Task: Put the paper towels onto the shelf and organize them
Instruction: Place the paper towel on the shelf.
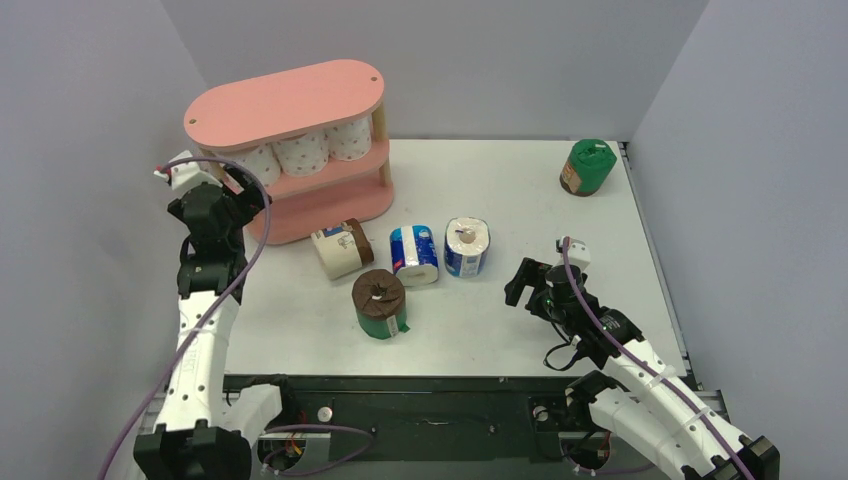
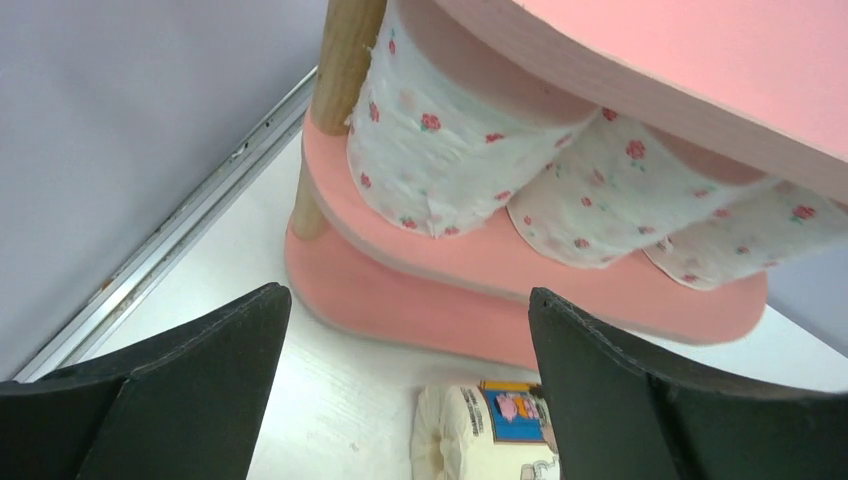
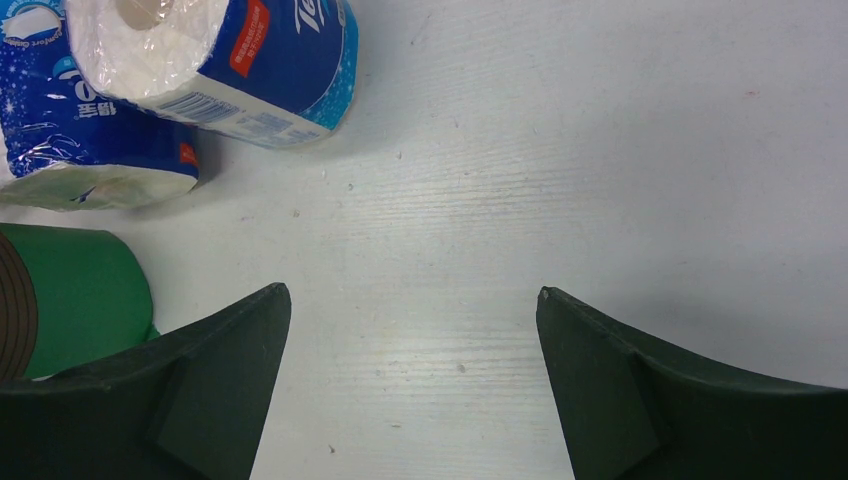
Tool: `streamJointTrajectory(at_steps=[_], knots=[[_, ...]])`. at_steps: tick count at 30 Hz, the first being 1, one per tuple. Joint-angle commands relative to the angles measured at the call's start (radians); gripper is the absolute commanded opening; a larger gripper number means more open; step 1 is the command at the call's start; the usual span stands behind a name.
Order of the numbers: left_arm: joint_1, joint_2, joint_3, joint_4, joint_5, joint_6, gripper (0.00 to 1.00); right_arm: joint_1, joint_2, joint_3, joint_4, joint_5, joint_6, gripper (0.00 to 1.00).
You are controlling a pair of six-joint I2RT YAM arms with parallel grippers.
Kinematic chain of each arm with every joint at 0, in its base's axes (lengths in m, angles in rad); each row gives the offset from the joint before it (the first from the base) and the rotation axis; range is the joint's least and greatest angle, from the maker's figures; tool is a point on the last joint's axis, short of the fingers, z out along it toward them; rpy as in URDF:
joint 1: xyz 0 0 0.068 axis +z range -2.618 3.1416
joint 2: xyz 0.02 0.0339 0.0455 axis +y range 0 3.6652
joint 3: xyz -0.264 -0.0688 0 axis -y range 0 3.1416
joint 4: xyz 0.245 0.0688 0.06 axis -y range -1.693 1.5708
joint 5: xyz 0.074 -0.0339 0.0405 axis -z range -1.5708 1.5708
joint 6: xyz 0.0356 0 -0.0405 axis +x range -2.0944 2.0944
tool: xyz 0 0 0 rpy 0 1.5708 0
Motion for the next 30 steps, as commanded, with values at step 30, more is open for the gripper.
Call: streamJointTrajectory(at_steps=[30], knots=[[-0.69,0.034,0.107,-0.392,-0.238,-0.16,0.96,-0.008,0.039,0.056,-0.003,0.226,0.016,0.88]])
